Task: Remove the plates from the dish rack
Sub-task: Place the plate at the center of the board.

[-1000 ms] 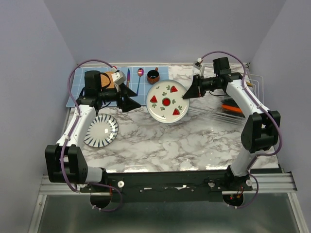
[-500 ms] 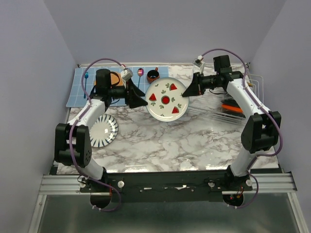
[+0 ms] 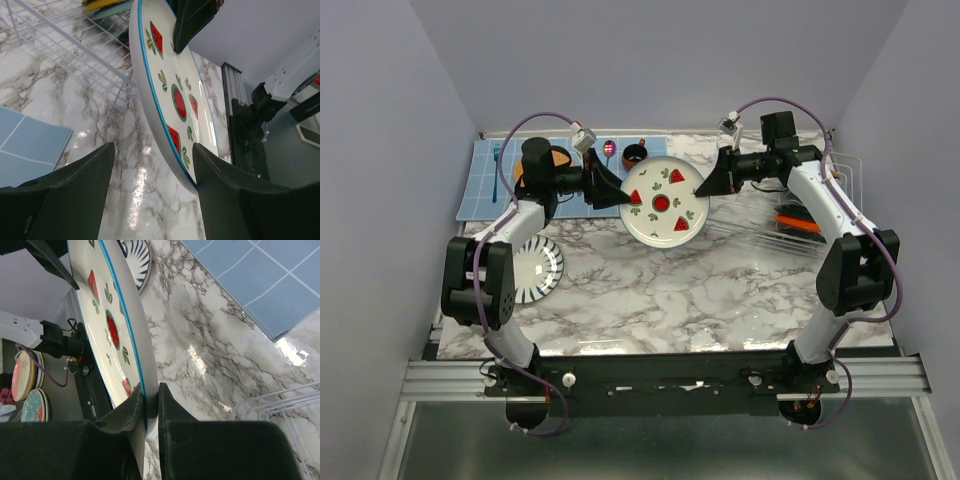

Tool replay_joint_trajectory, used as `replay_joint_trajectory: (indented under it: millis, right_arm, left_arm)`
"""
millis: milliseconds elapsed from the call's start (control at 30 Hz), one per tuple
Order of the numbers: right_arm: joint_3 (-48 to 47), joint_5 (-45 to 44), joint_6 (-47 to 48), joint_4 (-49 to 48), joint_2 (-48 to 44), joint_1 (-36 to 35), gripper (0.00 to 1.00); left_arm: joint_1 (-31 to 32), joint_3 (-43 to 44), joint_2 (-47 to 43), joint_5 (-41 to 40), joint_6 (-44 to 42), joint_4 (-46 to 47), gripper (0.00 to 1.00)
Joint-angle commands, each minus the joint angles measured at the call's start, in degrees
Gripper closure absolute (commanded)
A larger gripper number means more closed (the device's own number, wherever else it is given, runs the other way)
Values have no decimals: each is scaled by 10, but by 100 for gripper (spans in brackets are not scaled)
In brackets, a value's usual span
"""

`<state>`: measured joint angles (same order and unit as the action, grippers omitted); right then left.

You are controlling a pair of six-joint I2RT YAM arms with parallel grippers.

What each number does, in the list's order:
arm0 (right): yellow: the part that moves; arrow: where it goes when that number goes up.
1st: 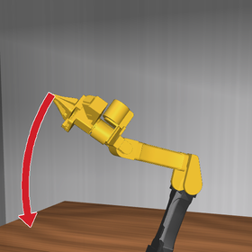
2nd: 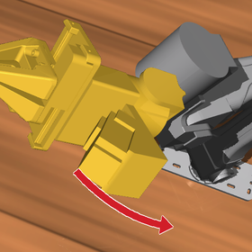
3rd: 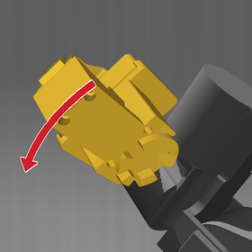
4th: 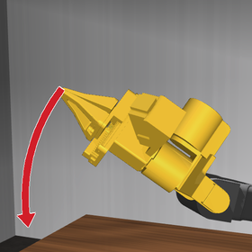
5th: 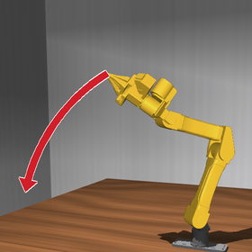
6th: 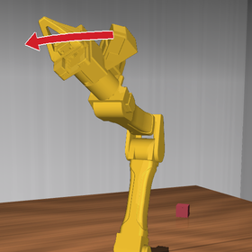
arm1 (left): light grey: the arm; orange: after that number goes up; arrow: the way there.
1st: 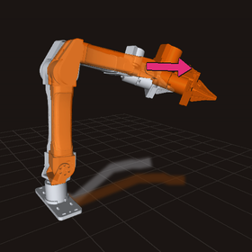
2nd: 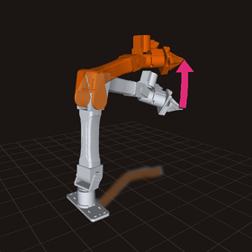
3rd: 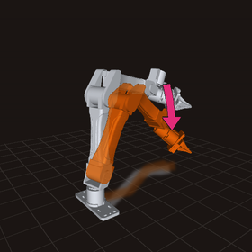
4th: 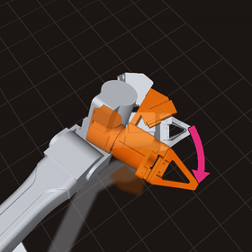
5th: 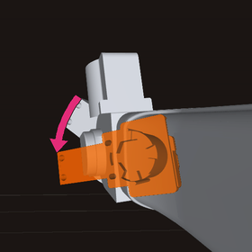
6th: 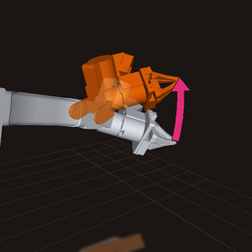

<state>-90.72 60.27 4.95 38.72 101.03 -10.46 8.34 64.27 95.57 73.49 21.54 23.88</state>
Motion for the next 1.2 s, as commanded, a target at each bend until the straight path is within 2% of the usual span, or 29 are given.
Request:
replay_joint_trajectory:
  millis: [0,33,67,100,133,167,233,300,333,433,533,567,600,633,667,700,900,1167]
  right_arm:
    - [-44,50,-9,-29,-3,-11,99]
    - [-50,49,-6,-26,2,-13,99]
    - [-53,46,-4,-24,5,-15,99]
    - [-55,42,-2,-22,5,-20,99]
    - [-56,39,3,-17,7,-21,99]
    - [-58,35,6,-15,6,-24,99]
    - [-58,29,8,-15,6,-27,99]
    - [-60,21,12,-13,5,-28,99]
    - [-60,19,14,-10,5,-28,99]
    - [-61,12,18,-8,7,-27,99]
    - [-60,6,24,-5,7,-28,99]
    - [-59,5,26,-5,7,-27,99]
    - [-58,5,26,-4,6,-28,99]
    - [-54,5,27,-6,3,-28,99]
    - [-53,5,28,-7,2,-28,99]
    - [-51,5,26,-8,0,-29,99]
    - [-41,4,30,-8,-10,-28,99]
    - [-36,2,34,-8,-16,-28,99]
  left_arm:
    - [5,-31,37,19,311,329,29]
    - [6,-31,47,24,355,372,31]
    - [6,-31,69,26,398,468,34]
    - [6,-28,80,29,482,508,39]
    - [7,-24,90,37,514,543,44]
    - [7,-21,107,38,549,611,45]
    - [7,-19,116,43,587,637,48]
    - [7,-21,115,46,585,636,51]
    - [7,-20,112,50,572,626,56]
    - [4,-30,88,46,519,552,64]
    - [3,-36,43,32,350,350,70]
    - [3,-26,17,25,278,182,72]
    - [3,-13,6,3,124,80,73]
    - [8,5,-2,-10,24,-23,75]
    - [11,22,-10,-22,-49,-182,76]
    - [14,41,-9,-26,-94,-208,76]
    - [14,31,-14,-41,-91,-200,79]
    - [19,32,-11,-46,-103,-212,98]
